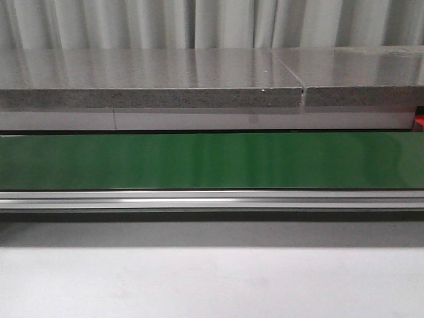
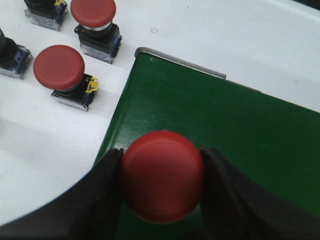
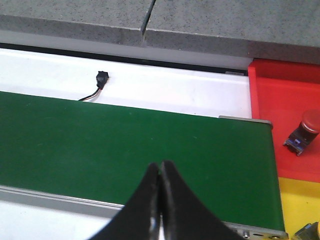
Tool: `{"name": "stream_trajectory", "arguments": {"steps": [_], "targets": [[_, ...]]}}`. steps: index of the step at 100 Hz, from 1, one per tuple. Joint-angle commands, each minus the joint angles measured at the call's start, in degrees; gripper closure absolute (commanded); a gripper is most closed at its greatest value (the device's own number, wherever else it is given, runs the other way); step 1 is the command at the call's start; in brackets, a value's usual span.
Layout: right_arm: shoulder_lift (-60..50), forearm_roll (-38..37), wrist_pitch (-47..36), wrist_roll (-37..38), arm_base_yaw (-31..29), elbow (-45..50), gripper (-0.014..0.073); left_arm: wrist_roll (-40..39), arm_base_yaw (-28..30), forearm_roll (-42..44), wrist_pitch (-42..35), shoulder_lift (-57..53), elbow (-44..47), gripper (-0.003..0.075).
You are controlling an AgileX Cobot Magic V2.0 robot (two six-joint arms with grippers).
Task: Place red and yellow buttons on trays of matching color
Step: 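Carry the red button onto the green conveyor and open the left gripper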
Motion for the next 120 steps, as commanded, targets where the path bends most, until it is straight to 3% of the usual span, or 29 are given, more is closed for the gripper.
{"name": "stream_trajectory", "arguments": {"steps": [1, 7, 19, 29, 92, 120], "targets": [[-0.28, 0.67, -3.73, -0.36, 0.15, -1.47, 0.066, 1.27, -0.45, -0.22, -1.98, -1.61, -1.64, 0.0531], [-0.28, 0.67, -3.73, -0.36, 0.15, -1.47, 0.066, 2.65, -0.45, -0.68, -1.81, -1.61, -1.64, 0.0444], [-0.28, 0.67, -3.73, -0.36, 0.15, -1.47, 0.066, 4.55, -0.45, -3.09, -1.81, -1.61, -1.64, 0.018], [-0.28, 0.67, -3.73, -0.36, 0.15, -1.47, 0.066, 4.64, -0.45, -4.04, -1.72, -1.61, -1.64, 0.0069], [-0.28, 0.67, -3.73, -0.36, 0.15, -1.47, 0.066, 4.88, 0.13, -3.45, 3.78, -2.49, -10.41, 0.0067], [-0.28, 0.67, -3.73, -0.36, 0.15, -1.47, 0.066, 4.88, 8.47, -1.53, 6.19, -3.69, -10.41, 0.0067]]}}
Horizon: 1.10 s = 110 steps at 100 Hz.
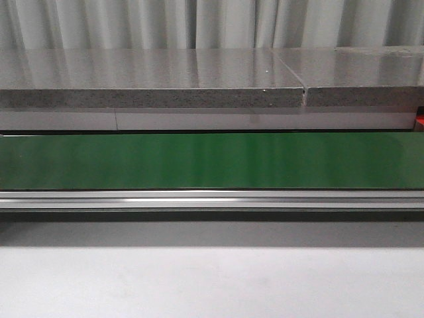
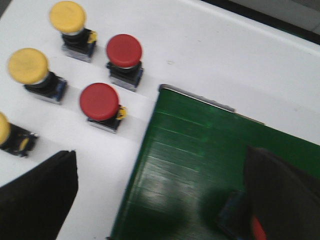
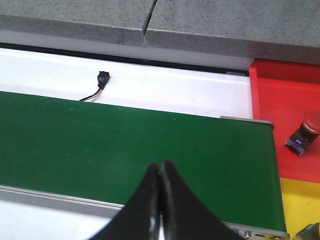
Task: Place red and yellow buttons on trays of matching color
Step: 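Carry the red button onto the green conveyor and open the left gripper, then move the left gripper to a yellow-capped button and grasp it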
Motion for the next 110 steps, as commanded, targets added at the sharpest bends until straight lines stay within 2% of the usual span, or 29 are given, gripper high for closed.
{"name": "stream_trajectory", "arguments": {"steps": [1, 24, 41, 73, 110], "targets": [[-0.28, 0.67, -3.73, -0.36, 0.15, -1.47, 0.066, -0.01, 3.76, 0.67, -2.19, -2.16, -2.07, 0.0067], [-0.28, 0.67, -3.73, -0.36, 0.15, -1.47, 0.066, -0.01, 13.36, 0.81, -4.28, -1.53, -1.74, 0.0067], [-0.28, 0.67, -3.73, -0.36, 0.15, -1.47, 0.066, -0.01, 17.1, 0.81, -6.98, 2.57, -1.74, 0.0068], [-0.28, 0.67, -3.73, -0.36, 0.15, -1.47, 0.066, -0.11, 17.8, 0.73, -12.66, 13.69, -2.23, 0.0068], [-0.28, 0.67, -3.73, -0.36, 0.15, -1.47, 0.066, -0.11, 18.36, 2.2, -16.14, 19.61, -2.53, 0.0068]]}}
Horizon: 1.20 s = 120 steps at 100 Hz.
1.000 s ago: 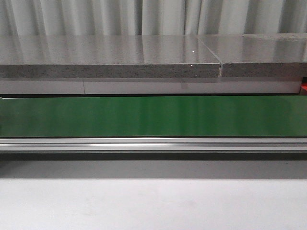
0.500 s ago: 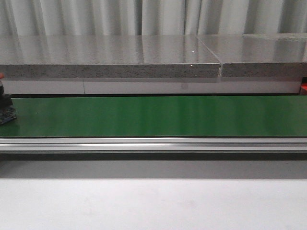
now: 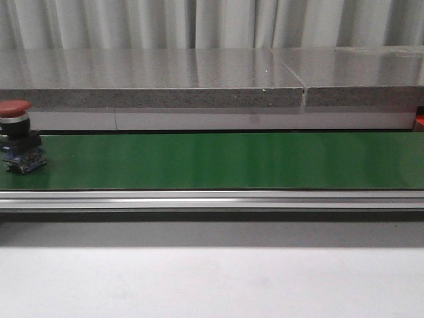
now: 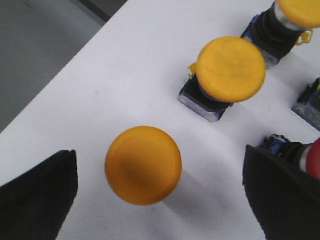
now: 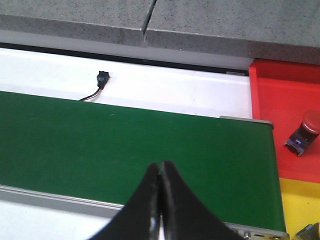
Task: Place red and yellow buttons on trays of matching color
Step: 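Move the left gripper to a yellow-capped button and grasp it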
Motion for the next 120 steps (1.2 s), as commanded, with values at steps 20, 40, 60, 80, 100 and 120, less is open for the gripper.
{"name": "stream_trajectory", "arguments": {"steps": [20, 40, 60, 80, 100, 120], "targets": [[-0.28, 0.67, -3.73, -0.36, 0.15, -1.47, 0.066, -0.11, 2.71, 0.38, -5.66, 0.59, -1.68, 0.0068], [-0.28, 0.67, -3.73, -0.36, 0.15, -1.47, 0.066, -0.11, 3.18, -0.18, -5.78, 1.89, -1.68, 0.0157], [-0.28, 0.67, -3.73, -0.36, 0.15, -1.47, 0.066, -0.11, 3.18, -0.31, -6.54, 1.35, -1.68, 0.0468], [-0.28, 0.67, -3.73, -0.36, 0.15, -1.47, 0.066, -0.11, 3.18, -0.31, -7.24, -2.61, -1.68, 0.0741], [-0.28, 0.67, -3.73, -0.36, 0.15, -1.47, 0.066, -0.11, 2.78, -2.16, -7.69, -9.29, -1.68, 0.0739], [-0.28, 0.67, -3.73, -0.36, 0.15, -1.47, 0.066, -0.11, -1.34, -2.29, -4.94, -17.07, -1.68, 0.0739]]}}
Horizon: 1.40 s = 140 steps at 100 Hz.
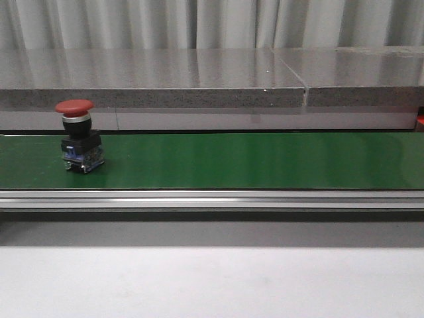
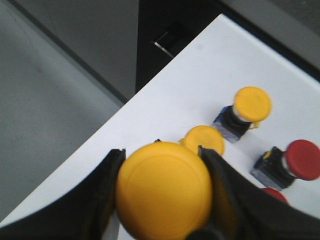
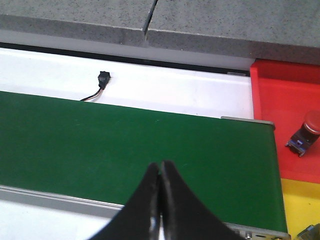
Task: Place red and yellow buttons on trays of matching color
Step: 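Move the left gripper to a yellow-capped button and grasp it, then set the yellow button on the conveyor and open the left gripper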
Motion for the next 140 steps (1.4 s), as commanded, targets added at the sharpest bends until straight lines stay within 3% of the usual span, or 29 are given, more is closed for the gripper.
{"name": "stream_trajectory", "arguments": {"steps": [1, 30, 65, 140], "targets": [[-0.28, 0.67, -3.73, -0.36, 0.15, -1.47, 0.066, -0.11, -2.57, -0.53, -1.5, -5.82, -1.68, 0.0739], [-0.28, 0.67, -3.73, -0.36, 0.15, -1.47, 0.066, 0.12, -12.7, 1.87, 6.84, -13.29, 0.96, 0.0739], [-0.28, 0.67, -3.73, -0.36, 0.15, -1.47, 0.066, 1.67, -24.77, 3.99, 5.16, -13.87, 6.16, 0.0739], [-0.28, 0.67, -3.73, -0.36, 0.15, -1.47, 0.066, 1.67, -27.63, 3.15, 3.77, -5.33, 6.21, 0.0739]]}}
